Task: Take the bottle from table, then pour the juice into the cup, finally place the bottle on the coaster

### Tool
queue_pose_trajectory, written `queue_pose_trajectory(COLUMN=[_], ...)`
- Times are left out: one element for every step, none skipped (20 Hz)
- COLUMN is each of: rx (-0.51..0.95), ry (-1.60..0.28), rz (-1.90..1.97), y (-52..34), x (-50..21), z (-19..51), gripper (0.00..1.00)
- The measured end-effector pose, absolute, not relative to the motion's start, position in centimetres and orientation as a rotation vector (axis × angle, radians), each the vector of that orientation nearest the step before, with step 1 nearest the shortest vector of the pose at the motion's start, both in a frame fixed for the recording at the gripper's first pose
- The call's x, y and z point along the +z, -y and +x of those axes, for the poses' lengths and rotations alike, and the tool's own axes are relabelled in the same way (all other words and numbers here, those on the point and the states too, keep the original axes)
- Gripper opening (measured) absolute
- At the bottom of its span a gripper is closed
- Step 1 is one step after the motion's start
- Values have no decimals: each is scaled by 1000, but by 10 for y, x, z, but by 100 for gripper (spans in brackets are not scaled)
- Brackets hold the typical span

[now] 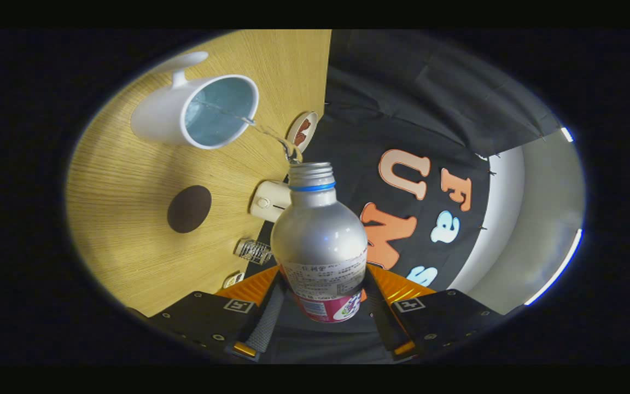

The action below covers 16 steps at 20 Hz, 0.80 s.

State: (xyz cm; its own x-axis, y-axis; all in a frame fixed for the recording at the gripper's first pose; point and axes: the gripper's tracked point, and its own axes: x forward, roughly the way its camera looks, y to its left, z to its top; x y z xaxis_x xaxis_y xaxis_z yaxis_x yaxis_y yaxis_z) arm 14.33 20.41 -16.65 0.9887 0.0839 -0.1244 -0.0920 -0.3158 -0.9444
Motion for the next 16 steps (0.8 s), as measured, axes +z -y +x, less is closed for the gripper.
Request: queue_pose_trajectory(rx=[177,178,177,176,176,177,179,180,182,183,185,184,189,189,188,186], ry=[-4,1,4,12,12,14,16,18,19,21,23,22,20,23,20,24], rz=[-1888,-1893,-1899,-1906,-1911,-1914,-1915,-1918,-1923,-1930,-1937,-1941,-1945,-1952,-1960,-1965], y=[-206,-206,-207,-209,-210,-211,-210,-210,-212,-213,-213,-211,-211,-211,-211,-211], x=[-166,-164,-162,-161,-160,-159,-158,-158,-157,-157,-157,-159,-161,-163,-163,-163], z=[144,145,145,146,146,146,146,146,147,148,149,149,148,149,149,150], gripper=[77,77,77,77,77,77,77,77,77,77,77,77,77,77,77,77])
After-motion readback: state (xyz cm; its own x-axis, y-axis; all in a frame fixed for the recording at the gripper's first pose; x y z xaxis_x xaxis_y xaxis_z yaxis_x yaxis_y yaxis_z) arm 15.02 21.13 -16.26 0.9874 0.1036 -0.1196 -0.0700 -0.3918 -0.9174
